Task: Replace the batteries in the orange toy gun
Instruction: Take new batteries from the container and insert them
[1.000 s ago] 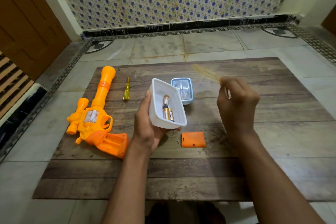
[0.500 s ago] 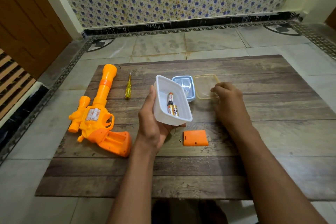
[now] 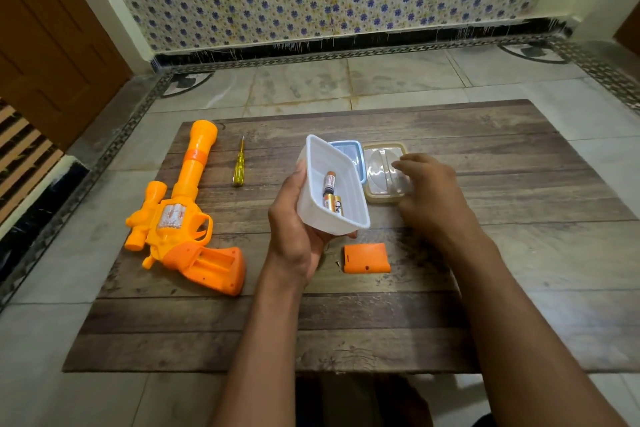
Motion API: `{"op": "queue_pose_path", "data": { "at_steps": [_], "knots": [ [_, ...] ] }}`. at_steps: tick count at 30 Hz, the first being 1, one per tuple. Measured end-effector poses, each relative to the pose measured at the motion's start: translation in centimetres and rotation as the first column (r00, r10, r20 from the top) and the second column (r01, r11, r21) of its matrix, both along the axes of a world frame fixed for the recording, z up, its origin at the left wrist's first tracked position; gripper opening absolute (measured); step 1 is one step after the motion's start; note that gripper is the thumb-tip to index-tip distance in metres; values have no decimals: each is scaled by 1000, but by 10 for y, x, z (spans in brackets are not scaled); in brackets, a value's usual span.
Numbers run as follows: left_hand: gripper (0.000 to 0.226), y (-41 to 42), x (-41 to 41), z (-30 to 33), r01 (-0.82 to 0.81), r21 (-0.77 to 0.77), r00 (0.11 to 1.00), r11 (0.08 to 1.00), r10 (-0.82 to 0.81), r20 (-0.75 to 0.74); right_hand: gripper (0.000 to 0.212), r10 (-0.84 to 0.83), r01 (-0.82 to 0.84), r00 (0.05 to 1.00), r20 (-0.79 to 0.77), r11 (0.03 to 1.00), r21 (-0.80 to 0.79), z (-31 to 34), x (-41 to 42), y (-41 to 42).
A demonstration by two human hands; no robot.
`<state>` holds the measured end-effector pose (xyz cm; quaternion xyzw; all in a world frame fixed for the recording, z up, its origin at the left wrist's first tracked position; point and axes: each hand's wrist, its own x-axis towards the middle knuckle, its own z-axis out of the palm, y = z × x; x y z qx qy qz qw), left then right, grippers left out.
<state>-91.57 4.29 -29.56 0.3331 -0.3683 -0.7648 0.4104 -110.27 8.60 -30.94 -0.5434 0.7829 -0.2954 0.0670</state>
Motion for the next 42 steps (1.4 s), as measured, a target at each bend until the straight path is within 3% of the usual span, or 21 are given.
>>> {"op": "queue_pose_path", "data": {
  "at_steps": [2,4,6,8,9,11,12,13,16,22,28,32,37,40,42],
  "knots": [
    [52,3,-7,1,-29,-27,1000,999,29,4,39,-86,117,981,177,977,-178,9,9,4],
    [47,6,-17,-1,-107,-92,994,990,109,25,25,-103,229,875,474,949,-218,14,25,8],
    [49,13,-30,-4,-186,-230,974,955,210,88,26,-41,289,616,787,941,-178,22,41,10],
    [57,25,-45,-4,-161,-452,909,877,311,279,25,-6,319,287,958,944,-89,33,47,15],
    [61,32,-51,-3,-117,-566,848,816,379,371,22,-21,311,227,974,949,-52,36,48,18],
    [68,47,-61,0,-29,-721,728,692,509,459,14,-73,285,259,963,959,-4,36,43,23],
    [70,52,-65,2,-2,-750,698,661,539,472,15,-83,296,229,970,955,12,34,40,25],
    [72,55,-68,4,13,-764,685,645,551,477,17,-56,306,139,989,952,11,33,37,27],
    [76,60,-77,3,19,-780,690,626,556,463,32,61,319,-233,971,947,17,32,30,32],
    [75,59,-81,0,-90,-767,769,636,533,352,38,57,339,-516,855,930,142,9,17,20],
    [59,58,-82,-1,-199,-725,807,659,530,261,52,102,415,-568,817,892,178,-10,7,7],
    [56,57,-86,-3,-312,-645,819,698,542,189,30,165,507,-572,804,841,188,-13,2,6],
    [44,59,-90,-5,-333,-564,869,756,478,128,30,226,584,-554,802,791,181,-3,-4,10],
    [56,52,-88,-9,-321,-405,903,856,405,141,28,273,631,-516,812,763,144,2,-13,12],
    [71,50,-84,-4,-256,-180,948,950,283,148,26,241,661,-428,871,741,120,4,-19,16]
  ]
}}
